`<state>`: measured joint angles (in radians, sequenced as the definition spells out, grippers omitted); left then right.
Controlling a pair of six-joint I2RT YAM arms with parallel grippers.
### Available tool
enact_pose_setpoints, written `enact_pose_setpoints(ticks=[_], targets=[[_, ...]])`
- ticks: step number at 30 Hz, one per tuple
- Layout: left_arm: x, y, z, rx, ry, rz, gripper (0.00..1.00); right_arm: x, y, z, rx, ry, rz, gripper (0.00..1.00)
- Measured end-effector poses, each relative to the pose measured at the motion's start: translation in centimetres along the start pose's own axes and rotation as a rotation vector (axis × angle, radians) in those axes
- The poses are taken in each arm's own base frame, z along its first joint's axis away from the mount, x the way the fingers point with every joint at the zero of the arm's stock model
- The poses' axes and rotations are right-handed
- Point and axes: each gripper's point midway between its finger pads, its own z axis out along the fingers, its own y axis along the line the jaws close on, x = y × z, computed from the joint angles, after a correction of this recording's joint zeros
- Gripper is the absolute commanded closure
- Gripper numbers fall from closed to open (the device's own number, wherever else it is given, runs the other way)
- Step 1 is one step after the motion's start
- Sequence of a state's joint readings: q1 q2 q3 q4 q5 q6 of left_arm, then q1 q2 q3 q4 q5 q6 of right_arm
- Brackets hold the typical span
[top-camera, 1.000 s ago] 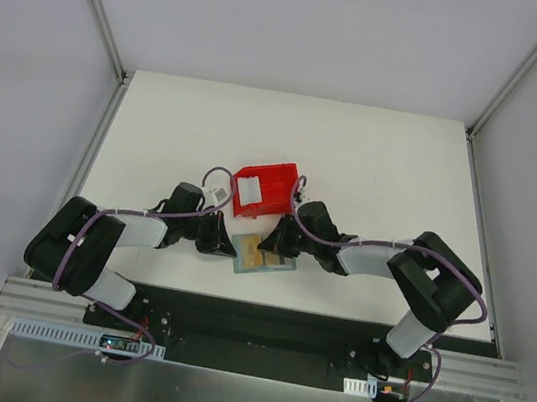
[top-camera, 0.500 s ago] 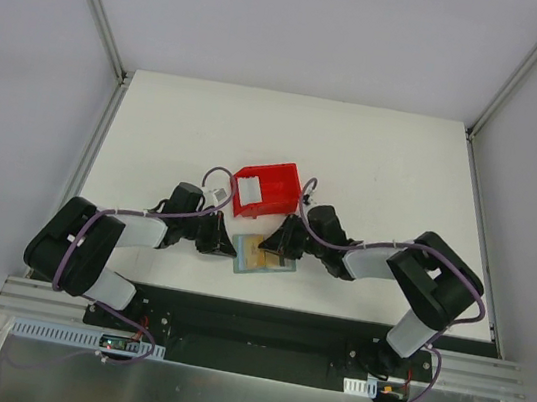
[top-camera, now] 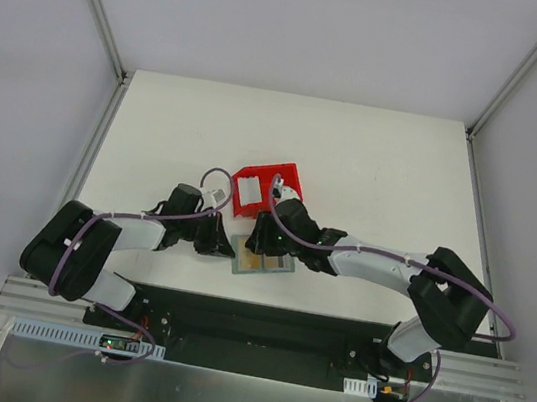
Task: Put the credit cards into the card holder
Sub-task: Insert the credit card into the card holder.
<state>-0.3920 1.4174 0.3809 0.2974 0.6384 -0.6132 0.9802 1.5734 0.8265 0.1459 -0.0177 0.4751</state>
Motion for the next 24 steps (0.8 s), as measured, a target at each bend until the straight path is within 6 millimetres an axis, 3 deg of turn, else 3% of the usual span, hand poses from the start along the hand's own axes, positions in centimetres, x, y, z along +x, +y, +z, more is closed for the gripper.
enact_pose_setpoints(ticks=[6,13,24], targets=[[0.0,-0.1,-0.4,-0.011,-0.015,0.003,1.0,1.0,0.8,0.9,0.114,0.028,-0.14,0.52],[0.0,-0.7,-1.1,0.005,-0.035,0.007,1.0,3.4,-0.3,2.0,0.202,0.102,-0.221,0.46],[-0.1,-1.4,-1.5,0.024,-0.048,0.006,1.0,3.6,0.1,2.2,0.208,0.107,-0.252,0.37]])
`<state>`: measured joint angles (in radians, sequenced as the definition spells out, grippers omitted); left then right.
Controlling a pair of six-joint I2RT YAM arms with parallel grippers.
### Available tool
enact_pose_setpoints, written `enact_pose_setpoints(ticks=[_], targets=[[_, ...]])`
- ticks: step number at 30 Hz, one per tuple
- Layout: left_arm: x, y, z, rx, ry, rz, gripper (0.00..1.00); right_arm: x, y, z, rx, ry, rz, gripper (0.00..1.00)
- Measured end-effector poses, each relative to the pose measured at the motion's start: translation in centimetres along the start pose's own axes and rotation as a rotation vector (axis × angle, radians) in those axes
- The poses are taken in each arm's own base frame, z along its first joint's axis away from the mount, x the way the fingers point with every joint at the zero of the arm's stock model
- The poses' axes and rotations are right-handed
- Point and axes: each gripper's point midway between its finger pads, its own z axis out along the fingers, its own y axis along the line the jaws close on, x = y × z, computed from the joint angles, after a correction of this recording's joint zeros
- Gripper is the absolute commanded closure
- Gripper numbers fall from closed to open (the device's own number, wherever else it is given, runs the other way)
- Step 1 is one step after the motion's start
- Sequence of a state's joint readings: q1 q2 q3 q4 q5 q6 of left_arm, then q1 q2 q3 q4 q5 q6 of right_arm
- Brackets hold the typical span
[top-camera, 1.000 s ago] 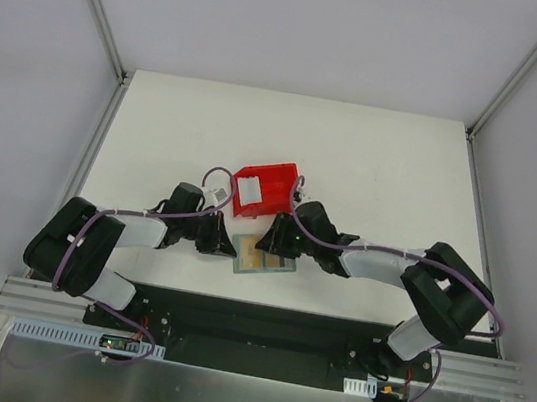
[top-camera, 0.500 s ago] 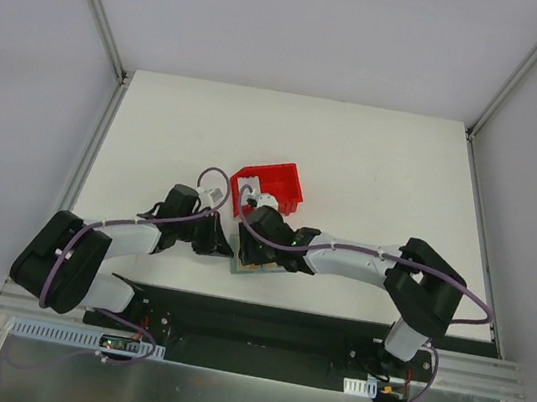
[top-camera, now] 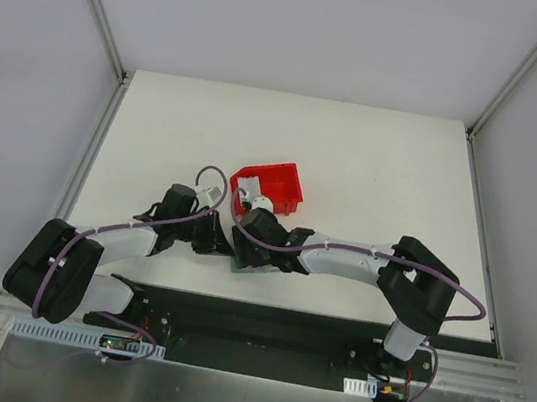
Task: Put the credit cards into the card holder
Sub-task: Insert the credit card into the card holder.
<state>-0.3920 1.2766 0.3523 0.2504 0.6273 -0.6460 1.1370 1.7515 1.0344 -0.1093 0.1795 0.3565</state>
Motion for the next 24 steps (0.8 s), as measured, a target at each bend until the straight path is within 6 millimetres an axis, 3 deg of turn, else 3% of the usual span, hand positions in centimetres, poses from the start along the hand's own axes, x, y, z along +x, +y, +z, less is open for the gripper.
enact_pose_setpoints(ticks=[5,11,18,24], targets=[[-0.1,-0.3,-0.2,0.007,-0.007,0.005,1.0,-0.1,0.1,-0.1,0.003,-0.002,-0.004,0.43],[-0.2,-0.4,-0.2,0.011,-0.011,0.003,1.0,-0.3,0.1,-0.1,0.007,-0.01,-0.009,0.55],[-0.1,-0.4,-0.3,0.008,-0.008,0.0,1.0,-1.0,-0.6,-0.8,0.041,-0.036,-0.023,0.59],[0.0,-0.3,-0.3,0.003,-0.003,-0.004,1.0,-2.6,-2.0,-2.6,0.084,-0.092,-0.021,0.6]])
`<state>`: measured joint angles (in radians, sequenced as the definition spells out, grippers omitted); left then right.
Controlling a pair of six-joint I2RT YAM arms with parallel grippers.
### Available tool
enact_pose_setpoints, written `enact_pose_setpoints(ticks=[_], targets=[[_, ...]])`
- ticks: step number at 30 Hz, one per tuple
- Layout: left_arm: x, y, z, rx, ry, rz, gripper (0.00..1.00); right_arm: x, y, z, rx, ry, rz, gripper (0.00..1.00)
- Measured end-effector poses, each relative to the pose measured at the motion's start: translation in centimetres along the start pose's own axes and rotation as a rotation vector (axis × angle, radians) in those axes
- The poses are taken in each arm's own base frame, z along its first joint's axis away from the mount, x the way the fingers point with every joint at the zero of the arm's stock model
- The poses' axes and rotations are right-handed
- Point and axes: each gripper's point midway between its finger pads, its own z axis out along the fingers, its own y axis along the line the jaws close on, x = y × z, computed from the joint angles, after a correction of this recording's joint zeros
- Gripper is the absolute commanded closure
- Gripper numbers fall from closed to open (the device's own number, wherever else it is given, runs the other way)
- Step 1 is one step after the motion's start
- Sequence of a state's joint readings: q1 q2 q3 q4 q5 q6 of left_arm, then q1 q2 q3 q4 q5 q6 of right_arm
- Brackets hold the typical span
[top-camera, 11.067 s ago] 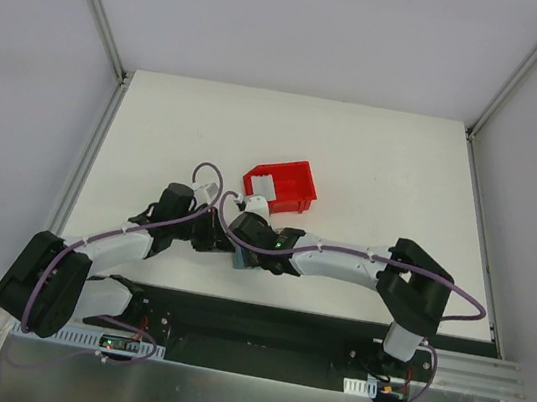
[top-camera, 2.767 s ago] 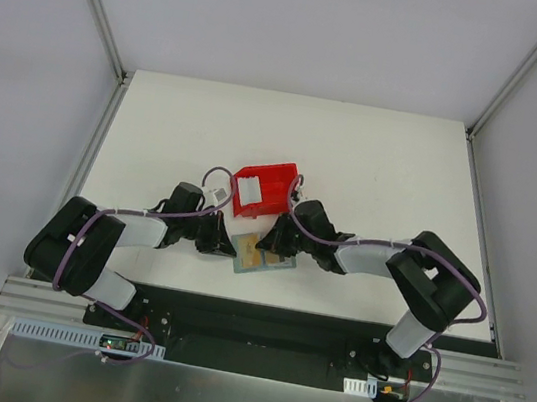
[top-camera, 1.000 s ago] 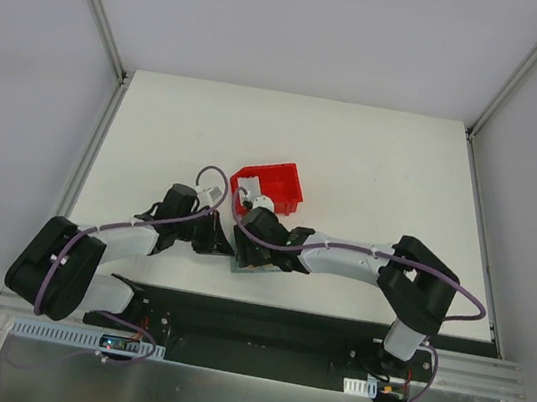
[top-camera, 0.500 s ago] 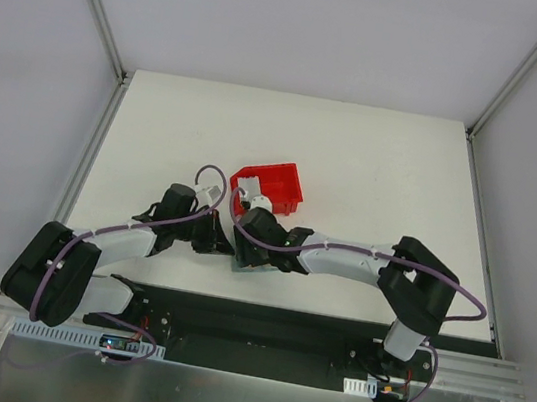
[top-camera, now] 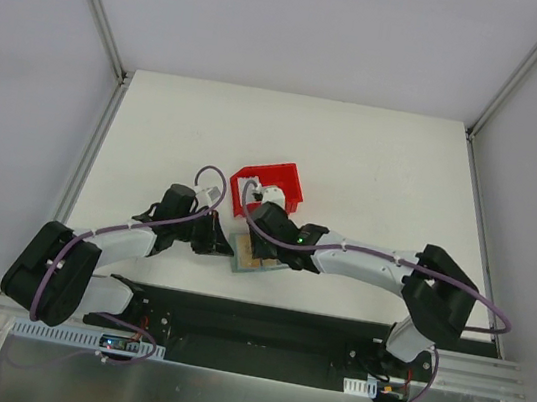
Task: Put the credit cards into the card holder
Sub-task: Insert the credit card into the card holder.
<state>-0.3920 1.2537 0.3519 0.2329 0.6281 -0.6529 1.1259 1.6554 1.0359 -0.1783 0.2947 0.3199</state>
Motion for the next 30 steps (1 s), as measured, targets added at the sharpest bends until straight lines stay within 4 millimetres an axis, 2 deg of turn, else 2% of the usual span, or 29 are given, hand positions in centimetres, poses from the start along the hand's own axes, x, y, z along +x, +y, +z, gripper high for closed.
enact_pose_setpoints(ticks=[2,4,7,11,16,21,30], targets=[[0.0,0.0,0.0,-0.001,0.001,-0.001,1.0,-0.4,-0.8,-0.3,0.024,-0.01,0.003,0.58],[0.0,0.0,0.0,-0.001,0.001,-0.001,1.0,-0.6,-1.2,-0.4,0.037,-0.011,-0.001,0.51],[0.0,0.0,0.0,-0.001,0.001,-0.001,1.0,-0.5,-1.2,-0.3,0.028,-0.003,-0.004,0.46],[0.0,0.0,0.0,-0.002,0.002,-0.002,1.0,-0.2,0.4,-0.3,-0.038,0.01,-0.006,0.44],[0.1,0.1,0.0,-0.003,0.003,-0.003,1.0,0.9,2.6,0.9,-0.095,0.05,-0.026,0.42],[0.1,0.0,-0.1,-0.001,0.002,-0.002,1.0,2.0,2.8,1.6,-0.098,0.087,-0.034,0.42],[0.0,-0.1,-0.2,0.001,-0.002,0.001,1.0,2.4,2.5,2.2,-0.076,0.103,-0.042,0.43]])
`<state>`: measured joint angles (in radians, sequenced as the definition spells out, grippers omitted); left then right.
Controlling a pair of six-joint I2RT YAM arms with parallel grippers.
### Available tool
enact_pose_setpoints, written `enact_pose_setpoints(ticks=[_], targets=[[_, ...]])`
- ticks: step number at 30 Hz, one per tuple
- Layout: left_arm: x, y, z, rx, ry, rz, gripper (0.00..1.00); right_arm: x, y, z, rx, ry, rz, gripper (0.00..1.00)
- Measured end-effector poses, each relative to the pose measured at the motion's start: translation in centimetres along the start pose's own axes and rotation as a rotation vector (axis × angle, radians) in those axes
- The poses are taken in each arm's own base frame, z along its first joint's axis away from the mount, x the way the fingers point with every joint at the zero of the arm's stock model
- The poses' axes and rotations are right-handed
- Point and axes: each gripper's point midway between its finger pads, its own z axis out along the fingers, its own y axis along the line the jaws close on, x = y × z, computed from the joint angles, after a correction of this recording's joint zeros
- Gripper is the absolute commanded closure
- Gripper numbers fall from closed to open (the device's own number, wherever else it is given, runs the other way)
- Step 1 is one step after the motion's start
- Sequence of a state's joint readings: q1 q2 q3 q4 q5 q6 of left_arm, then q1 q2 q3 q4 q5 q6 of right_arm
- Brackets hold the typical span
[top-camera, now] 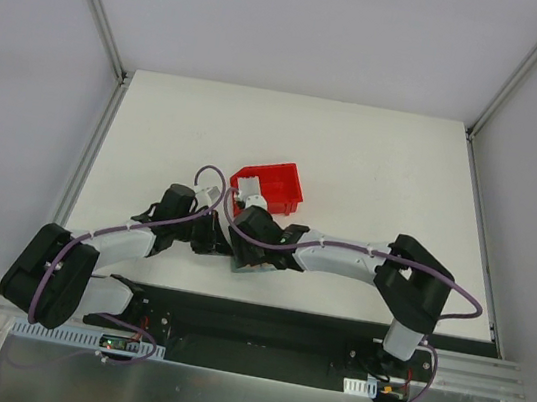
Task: Put the credit cards into the card holder
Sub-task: Insert the credit card into the card holder.
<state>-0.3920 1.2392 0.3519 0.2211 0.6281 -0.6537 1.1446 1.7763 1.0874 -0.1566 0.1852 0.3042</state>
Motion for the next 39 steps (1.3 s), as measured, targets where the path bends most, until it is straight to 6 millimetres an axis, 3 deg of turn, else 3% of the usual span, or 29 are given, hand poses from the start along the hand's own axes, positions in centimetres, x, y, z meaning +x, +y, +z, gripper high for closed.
enact_pose_setpoints(ticks=[29,39], targets=[[0.0,0.0,-0.1,0.001,-0.002,0.012,1.0,-1.9,-3.8,-3.3,0.198,-0.08,-0.019,0.51],[0.1,0.1,-0.1,-0.003,0.003,0.01,1.0,-1.7,-7.5,-5.1,0.279,-0.087,0.018,0.52]])
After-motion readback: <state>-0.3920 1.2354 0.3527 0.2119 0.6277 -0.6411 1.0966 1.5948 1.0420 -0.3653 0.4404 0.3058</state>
